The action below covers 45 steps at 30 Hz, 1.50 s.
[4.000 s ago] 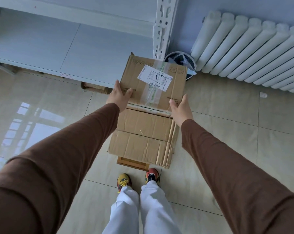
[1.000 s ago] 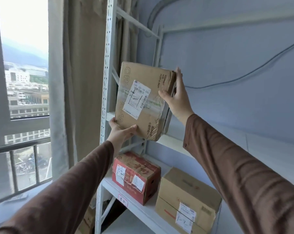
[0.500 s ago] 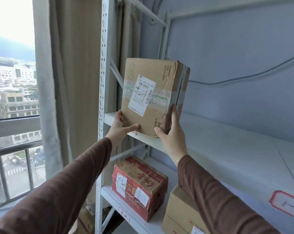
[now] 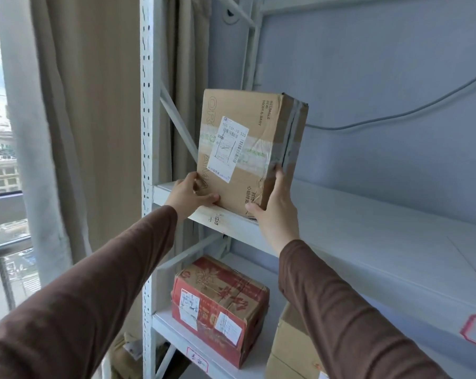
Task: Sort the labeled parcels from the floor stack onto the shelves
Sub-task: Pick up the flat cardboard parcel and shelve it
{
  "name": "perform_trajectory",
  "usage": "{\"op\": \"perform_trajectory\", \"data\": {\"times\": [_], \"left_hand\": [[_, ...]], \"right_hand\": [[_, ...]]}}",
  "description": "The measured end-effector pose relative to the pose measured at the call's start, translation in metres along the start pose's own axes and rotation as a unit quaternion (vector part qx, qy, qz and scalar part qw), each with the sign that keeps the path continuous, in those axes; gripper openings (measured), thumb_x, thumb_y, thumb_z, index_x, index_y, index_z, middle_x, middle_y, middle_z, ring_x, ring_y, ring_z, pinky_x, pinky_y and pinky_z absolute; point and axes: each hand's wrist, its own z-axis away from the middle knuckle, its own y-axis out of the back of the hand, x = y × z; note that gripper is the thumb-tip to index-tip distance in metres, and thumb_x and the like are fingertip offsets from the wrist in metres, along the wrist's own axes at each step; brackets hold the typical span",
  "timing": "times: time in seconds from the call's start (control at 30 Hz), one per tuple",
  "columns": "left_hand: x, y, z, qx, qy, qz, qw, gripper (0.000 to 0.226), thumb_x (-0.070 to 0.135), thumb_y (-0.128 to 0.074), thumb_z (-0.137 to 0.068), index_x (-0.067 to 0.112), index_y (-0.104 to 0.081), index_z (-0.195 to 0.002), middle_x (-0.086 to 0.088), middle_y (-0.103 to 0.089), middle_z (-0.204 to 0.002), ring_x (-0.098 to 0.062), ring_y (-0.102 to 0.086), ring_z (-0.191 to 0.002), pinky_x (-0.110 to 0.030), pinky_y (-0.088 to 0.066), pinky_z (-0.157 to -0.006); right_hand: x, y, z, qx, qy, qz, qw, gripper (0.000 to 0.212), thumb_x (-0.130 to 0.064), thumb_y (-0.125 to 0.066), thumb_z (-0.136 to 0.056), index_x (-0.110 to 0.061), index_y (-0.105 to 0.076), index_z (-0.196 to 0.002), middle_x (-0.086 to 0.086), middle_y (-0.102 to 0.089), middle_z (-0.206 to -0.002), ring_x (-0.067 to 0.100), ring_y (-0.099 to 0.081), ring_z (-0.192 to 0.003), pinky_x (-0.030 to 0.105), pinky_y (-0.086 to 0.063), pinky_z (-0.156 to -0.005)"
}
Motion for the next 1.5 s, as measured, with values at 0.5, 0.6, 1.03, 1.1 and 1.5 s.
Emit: {"op": "perform_trajectory", "data": {"times": [0.5, 0.6, 1.03, 1.1, 1.5], "left_hand": [[0.006, -0.012, -0.028, -0.043, 0.0, -0.064, 0.997, 0.06, 0.06, -0.082, -0.071, 0.027, -0.049, -0.109, 0.002, -0.06, -0.11, -0.021, -0.058, -0.105, -0.04, -0.052, -0.089], [0.005, -0.013, -0.027, -0.03, 0.002, -0.063, 0.998, 0.058, 0.057, -0.083, -0.074, 0.027, -0.047, -0.109, 0.002, -0.06, -0.111, -0.022, -0.058, -0.106, -0.041, -0.052, -0.091], [0.016, -0.018, -0.005, 0.03, -0.029, -0.039, 0.998, 0.08, 0.044, -0.078, -0.086, 0.012, -0.038, -0.148, -0.009, -0.054, -0.14, -0.028, -0.032, -0.139, -0.04, -0.032, -0.112], [0.017, -0.02, 0.005, 0.055, -0.039, -0.038, 0.997, 0.094, 0.048, -0.078, -0.085, 0.013, -0.027, -0.157, -0.01, -0.044, -0.154, -0.029, -0.024, -0.147, -0.042, -0.025, -0.12], [0.083, -0.065, 0.136, 0.057, -0.199, -0.069, 0.976, 0.097, 0.044, -0.075, -0.088, 0.021, -0.018, -0.163, -0.001, -0.013, -0.171, -0.023, -0.01, -0.156, -0.039, -0.01, -0.124]], "right_hand": [[0.004, 0.0, -0.019, -0.008, -0.063, 0.035, 0.997, 0.104, -0.012, -0.076, -0.089, -0.02, -0.004, -0.163, 0.002, -0.018, -0.17, 0.033, -0.048, -0.14, 0.042, -0.042, -0.107], [0.002, -0.003, -0.02, -0.006, -0.064, 0.034, 0.997, 0.102, -0.011, -0.075, -0.089, -0.021, -0.005, -0.163, 0.002, -0.021, -0.17, 0.033, -0.049, -0.139, 0.043, -0.043, -0.106], [0.006, 0.003, -0.013, -0.003, -0.098, 0.024, 0.995, 0.108, -0.028, -0.079, -0.088, -0.022, -0.002, -0.164, 0.006, -0.023, -0.169, 0.03, -0.044, -0.144, 0.037, -0.039, -0.111], [0.006, 0.007, -0.004, 0.0, -0.088, 0.029, 0.996, 0.109, -0.033, -0.079, -0.088, -0.022, -0.002, -0.164, 0.007, -0.022, -0.169, 0.031, -0.039, -0.146, 0.038, -0.036, -0.113], [0.024, 0.092, 0.112, 0.004, 0.005, 0.193, 0.981, 0.08, -0.046, -0.063, -0.098, -0.021, -0.021, -0.161, 0.008, -0.014, -0.171, 0.027, -0.007, -0.158, 0.049, -0.02, -0.126]]}}
